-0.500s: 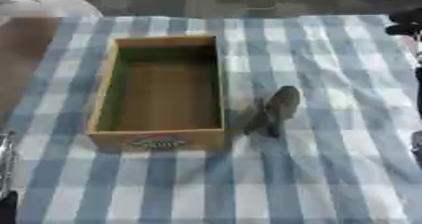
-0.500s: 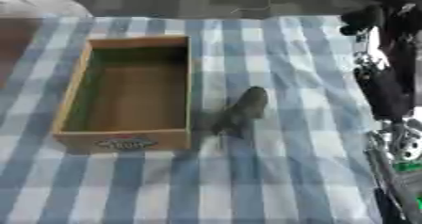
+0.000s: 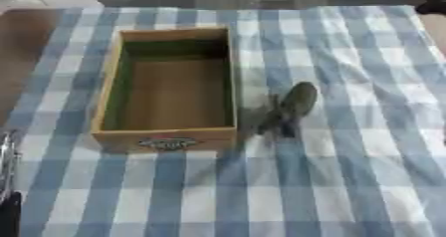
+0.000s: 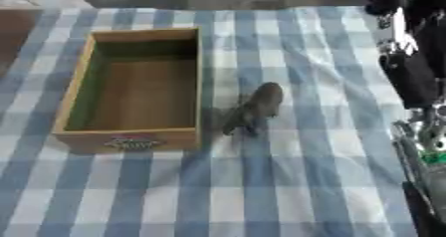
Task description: Pick up objects on the table and place them in the box.
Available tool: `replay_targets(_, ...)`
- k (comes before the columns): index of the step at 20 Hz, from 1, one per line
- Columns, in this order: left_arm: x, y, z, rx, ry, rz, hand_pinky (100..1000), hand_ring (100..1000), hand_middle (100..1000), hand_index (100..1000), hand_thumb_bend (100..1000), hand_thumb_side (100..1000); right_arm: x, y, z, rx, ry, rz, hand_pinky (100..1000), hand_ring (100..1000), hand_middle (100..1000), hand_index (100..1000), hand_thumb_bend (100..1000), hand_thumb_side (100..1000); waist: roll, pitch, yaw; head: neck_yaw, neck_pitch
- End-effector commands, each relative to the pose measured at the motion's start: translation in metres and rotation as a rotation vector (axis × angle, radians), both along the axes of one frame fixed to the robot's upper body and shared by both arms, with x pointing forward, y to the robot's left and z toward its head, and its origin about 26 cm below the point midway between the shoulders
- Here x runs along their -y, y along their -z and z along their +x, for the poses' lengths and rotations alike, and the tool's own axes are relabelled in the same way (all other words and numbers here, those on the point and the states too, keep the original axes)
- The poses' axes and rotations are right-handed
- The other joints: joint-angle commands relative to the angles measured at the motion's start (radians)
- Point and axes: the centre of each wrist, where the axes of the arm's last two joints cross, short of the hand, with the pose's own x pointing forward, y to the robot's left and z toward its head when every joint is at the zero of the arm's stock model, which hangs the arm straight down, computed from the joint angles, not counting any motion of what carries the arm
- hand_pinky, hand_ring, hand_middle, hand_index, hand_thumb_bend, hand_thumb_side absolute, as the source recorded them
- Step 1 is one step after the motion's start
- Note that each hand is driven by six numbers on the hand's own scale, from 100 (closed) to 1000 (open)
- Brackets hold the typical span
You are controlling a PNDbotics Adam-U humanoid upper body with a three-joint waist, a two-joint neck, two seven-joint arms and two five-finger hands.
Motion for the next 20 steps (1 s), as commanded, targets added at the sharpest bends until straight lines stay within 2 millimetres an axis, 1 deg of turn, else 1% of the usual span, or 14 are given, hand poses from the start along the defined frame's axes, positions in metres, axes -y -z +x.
replay_targets(1,-0.002,-0.006,-0.004,0.021,-0.003,0.019,821,829,776,732,100,622,0.0,-0.025,-0.004,0.041,0.028,-0.157,656,712,557,821,362,627,-0.003,-0.026,0.002,0.004,0.012)
replay_targets(4,-0.002,-0.006,-0.004,0.018,-0.003,0.025,821,829,776,732,100,622,-0.007,-0.041,-0.004,0.045,0.041,-0.297,679,733,582,825,401,597,-0.005,-0.03,0.004,0.006,0.012)
replay_targets(5,-0.002,-0.006,-0.004,0.017,-0.002,0.026,821,829,776,732,100,622,-0.007,-0.045,-0.004,0.045,0.053,-0.342,679,733,582,825,401,597,-0.004,-0.031,0.005,0.006,0.011)
replay_targets(7,-0.002,-0.005,-0.004,0.015,0.001,0.028,821,829,776,732,100,622,-0.007,-0.052,-0.004,0.052,0.075,-0.438,705,751,610,831,425,559,-0.004,-0.032,0.008,0.003,0.011)
replay_targets(9,-0.001,-0.005,-0.004,0.013,0.004,0.032,821,829,776,732,100,622,-0.007,-0.058,0.0,0.058,0.092,-0.537,732,779,658,844,433,512,-0.005,-0.035,0.012,-0.001,0.013)
replay_targets(10,-0.001,-0.005,-0.004,0.012,0.006,0.033,821,829,776,732,100,622,-0.007,-0.061,0.003,0.06,0.096,-0.589,734,780,661,845,433,508,-0.005,-0.035,0.015,-0.003,0.013)
replay_targets(13,0.0,-0.005,-0.004,0.01,0.011,0.035,821,829,776,732,100,622,-0.005,-0.067,0.011,0.064,0.115,-0.743,757,798,693,862,432,467,-0.005,-0.038,0.021,-0.008,0.013)
replay_targets(16,0.001,-0.005,-0.004,0.009,0.02,0.036,822,830,776,732,100,622,0.0,-0.071,0.017,0.066,0.136,-0.888,774,813,714,876,456,415,-0.005,-0.038,0.029,-0.016,0.009)
replay_targets(17,0.001,-0.005,-0.004,0.008,0.022,0.036,822,830,776,732,100,622,0.001,-0.071,0.02,0.064,0.138,-0.931,780,820,725,885,453,383,-0.006,-0.038,0.031,-0.018,0.007)
replay_targets(20,0.002,-0.005,-0.004,0.007,0.026,0.039,822,830,776,732,100,622,0.003,-0.071,0.029,0.059,0.144,-1.04,794,836,725,880,446,383,-0.007,-0.039,0.035,-0.019,0.003)
